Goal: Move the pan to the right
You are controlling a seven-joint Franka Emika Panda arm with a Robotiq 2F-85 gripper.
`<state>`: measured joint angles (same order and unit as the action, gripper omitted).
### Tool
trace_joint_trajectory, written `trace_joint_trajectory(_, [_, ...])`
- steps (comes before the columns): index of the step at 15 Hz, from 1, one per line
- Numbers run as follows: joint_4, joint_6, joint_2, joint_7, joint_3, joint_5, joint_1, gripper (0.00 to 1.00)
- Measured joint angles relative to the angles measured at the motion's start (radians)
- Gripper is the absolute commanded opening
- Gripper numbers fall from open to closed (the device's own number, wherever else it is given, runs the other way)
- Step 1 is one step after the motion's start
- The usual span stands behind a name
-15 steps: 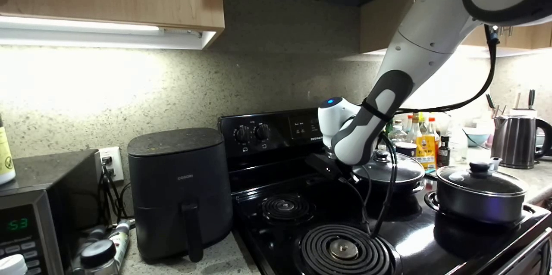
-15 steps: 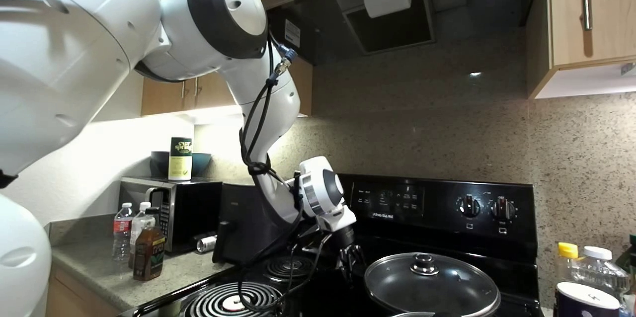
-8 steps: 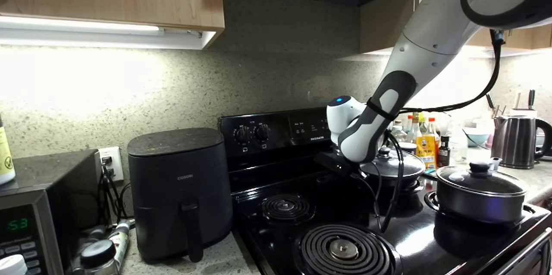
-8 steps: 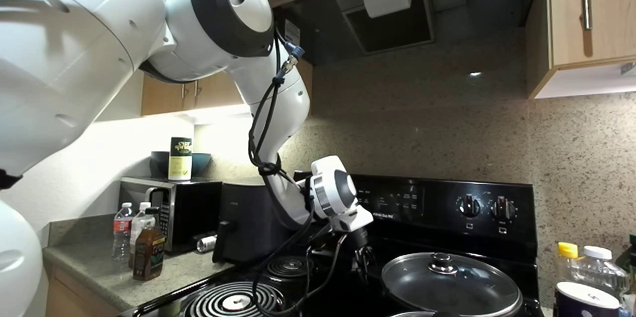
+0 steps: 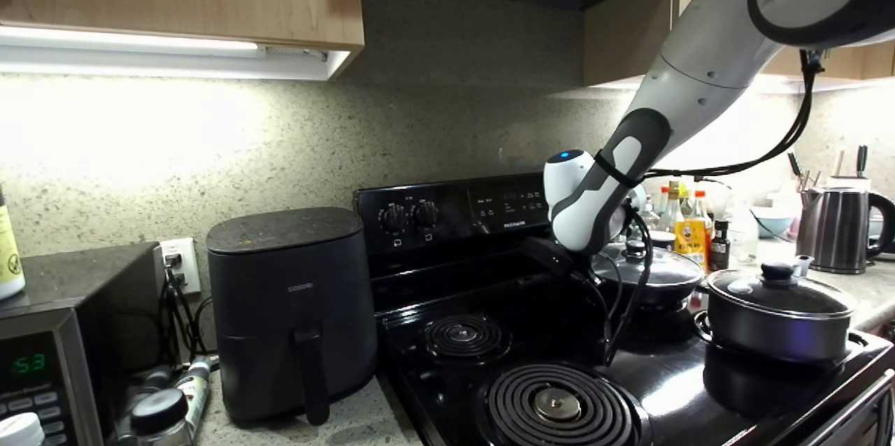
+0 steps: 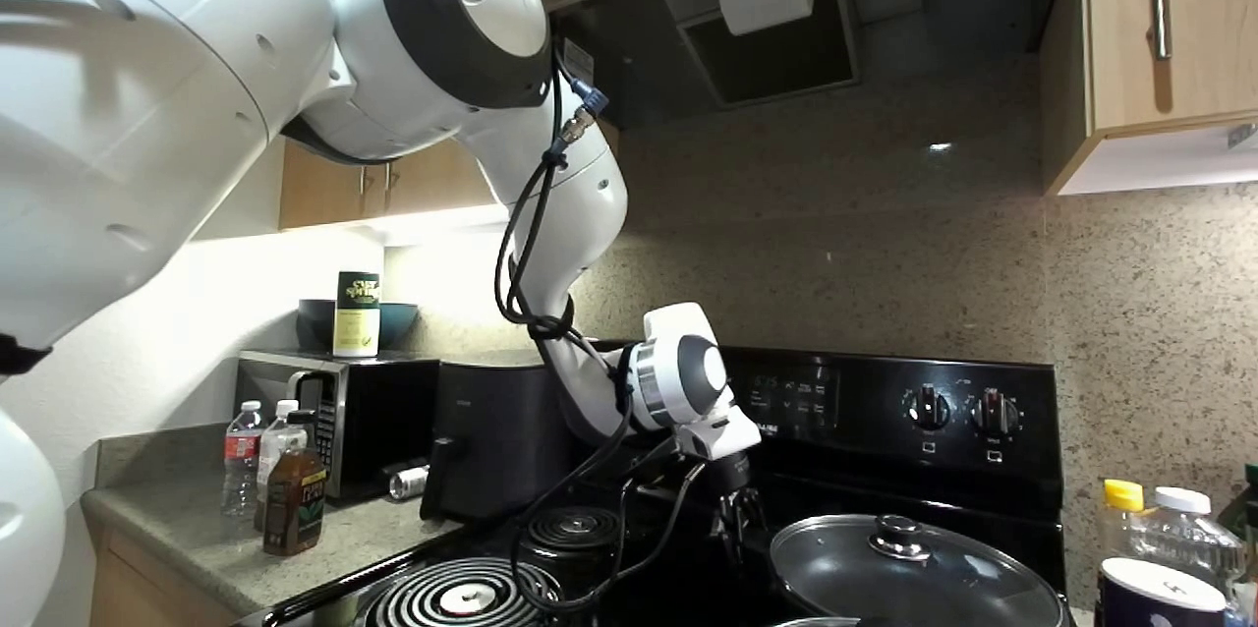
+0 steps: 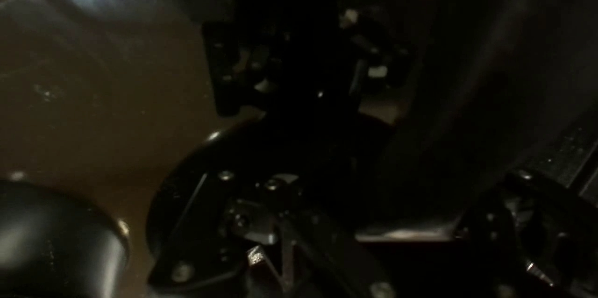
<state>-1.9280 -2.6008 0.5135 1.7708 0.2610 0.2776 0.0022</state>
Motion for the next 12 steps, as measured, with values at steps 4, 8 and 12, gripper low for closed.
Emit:
trace_joint_trajectory(4, [0.017, 0.000, 0.006, -0.049, -0.003, -0.080, -0.026, 0.05])
trace_joint_trajectory(8, [0.033, 0.000, 0.015, -0.063, -0.003, -0.115, -0.031, 0.51])
trace_joint_trajectory(12, [0.043, 0.000, 0.014, -0.061, 0.000, -0.118, -0.029, 0.77])
